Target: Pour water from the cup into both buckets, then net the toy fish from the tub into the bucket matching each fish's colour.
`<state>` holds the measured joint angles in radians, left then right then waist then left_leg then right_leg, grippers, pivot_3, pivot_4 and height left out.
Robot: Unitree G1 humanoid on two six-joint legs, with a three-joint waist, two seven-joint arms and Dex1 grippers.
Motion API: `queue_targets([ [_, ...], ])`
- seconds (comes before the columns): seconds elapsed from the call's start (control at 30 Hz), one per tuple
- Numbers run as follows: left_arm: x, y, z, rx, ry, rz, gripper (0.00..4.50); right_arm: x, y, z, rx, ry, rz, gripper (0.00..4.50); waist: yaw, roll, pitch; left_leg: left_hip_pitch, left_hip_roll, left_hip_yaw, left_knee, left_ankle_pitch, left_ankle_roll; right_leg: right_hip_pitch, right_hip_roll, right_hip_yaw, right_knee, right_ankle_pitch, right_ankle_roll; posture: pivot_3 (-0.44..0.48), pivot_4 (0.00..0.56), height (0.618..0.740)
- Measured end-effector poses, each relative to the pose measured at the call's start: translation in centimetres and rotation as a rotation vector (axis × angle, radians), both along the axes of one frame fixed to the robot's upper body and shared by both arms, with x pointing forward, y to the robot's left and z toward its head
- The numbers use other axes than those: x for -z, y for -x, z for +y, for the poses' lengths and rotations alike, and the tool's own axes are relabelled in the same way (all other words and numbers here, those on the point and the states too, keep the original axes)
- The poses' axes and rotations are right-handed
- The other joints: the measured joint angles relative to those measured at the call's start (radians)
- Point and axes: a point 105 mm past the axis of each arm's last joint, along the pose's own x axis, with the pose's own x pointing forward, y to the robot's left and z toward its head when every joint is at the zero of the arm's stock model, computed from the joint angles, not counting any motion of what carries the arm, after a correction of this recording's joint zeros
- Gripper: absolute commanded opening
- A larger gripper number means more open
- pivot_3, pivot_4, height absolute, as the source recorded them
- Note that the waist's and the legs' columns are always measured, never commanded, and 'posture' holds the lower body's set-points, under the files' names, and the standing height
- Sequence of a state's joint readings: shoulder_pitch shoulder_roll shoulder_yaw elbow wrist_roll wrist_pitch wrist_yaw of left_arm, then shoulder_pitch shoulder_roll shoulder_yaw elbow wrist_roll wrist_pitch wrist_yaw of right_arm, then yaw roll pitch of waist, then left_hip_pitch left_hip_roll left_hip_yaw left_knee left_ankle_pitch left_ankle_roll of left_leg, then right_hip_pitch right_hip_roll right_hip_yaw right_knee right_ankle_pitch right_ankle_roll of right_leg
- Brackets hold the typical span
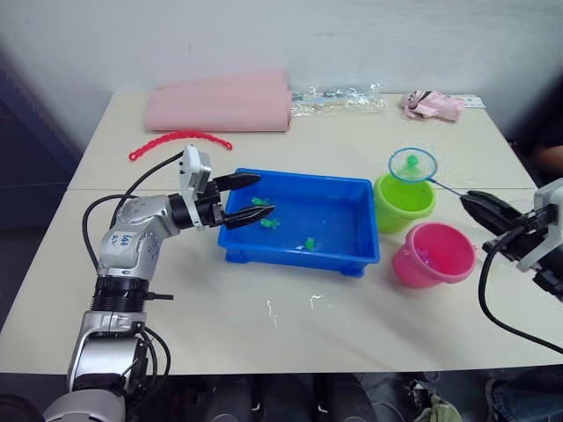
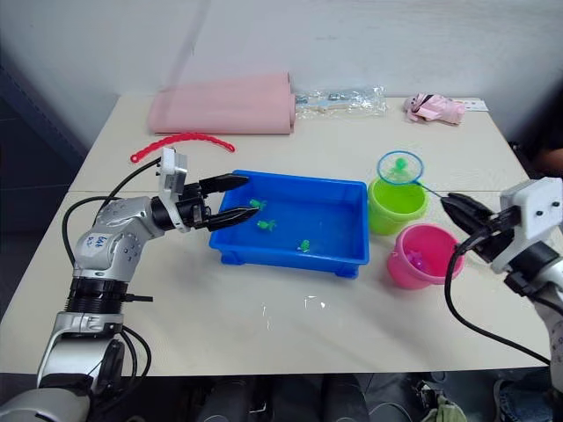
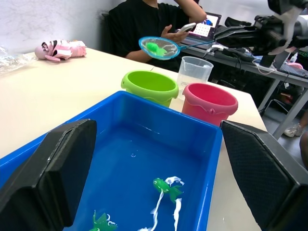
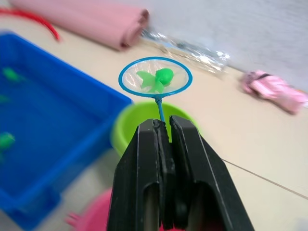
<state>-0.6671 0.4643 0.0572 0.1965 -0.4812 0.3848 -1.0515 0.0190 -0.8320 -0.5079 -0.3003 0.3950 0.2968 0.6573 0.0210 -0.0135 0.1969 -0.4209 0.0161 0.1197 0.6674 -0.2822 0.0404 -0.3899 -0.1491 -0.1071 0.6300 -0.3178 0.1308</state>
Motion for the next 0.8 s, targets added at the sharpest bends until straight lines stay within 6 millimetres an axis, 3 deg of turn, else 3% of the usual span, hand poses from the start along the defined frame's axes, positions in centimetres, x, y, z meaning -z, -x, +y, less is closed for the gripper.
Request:
queue_targets([
  [0.17,0.1,0.1,-0.5,0.014,0.007,0.000,4.46,2.3,-1.0,-0.9,0.027,0.197,-0.042,0.00,-0.001,0.000,0.000,0.000,0.001,0.000,0.000,0.001,0.000,0.000,0.000,0.000,0.000,0.000,0.000,0.000,0.150,0.740],
  [0.27,0.0,0.4,-0.7,0.022,0.004,-0.013,4.46,2.6,-1.5,-1.2,0.046,0.265,-0.075,0.00,-0.002,0.000,0.000,0.000,0.002,0.000,0.000,0.001,-0.001,0.000,0.000,0.000,0.001,0.000,0.000,0.000,0.150,0.740],
  [0.43,0.6,0.6,-0.5,0.017,-0.003,-0.008,4.46,3.2,-2.1,-1.1,0.010,0.569,-0.128,0.00,-0.003,0.000,0.000,0.000,0.002,0.000,0.000,0.001,-0.001,0.000,0.000,0.000,0.001,0.000,0.000,0.000,0.150,0.740],
  [0.7,1.0,0.7,-0.4,0.007,-0.006,-0.013,4.46,2.6,-2.4,-0.3,-0.071,0.976,-0.226,0.00,-0.002,0.000,0.000,0.000,0.001,0.000,0.002,0.001,-0.001,0.000,-0.001,0.001,0.003,0.000,0.000,0.000,0.150,0.740],
  [0.8,1.1,0.7,-0.6,0.009,-0.006,-0.013,4.46,1.7,-2.7,-0.3,-0.071,1.052,-0.254,0.00,-0.002,0.000,0.000,0.000,0.002,0.000,0.002,0.002,-0.001,0.000,-0.001,0.001,0.003,0.000,0.000,0.000,0.150,0.740],
])
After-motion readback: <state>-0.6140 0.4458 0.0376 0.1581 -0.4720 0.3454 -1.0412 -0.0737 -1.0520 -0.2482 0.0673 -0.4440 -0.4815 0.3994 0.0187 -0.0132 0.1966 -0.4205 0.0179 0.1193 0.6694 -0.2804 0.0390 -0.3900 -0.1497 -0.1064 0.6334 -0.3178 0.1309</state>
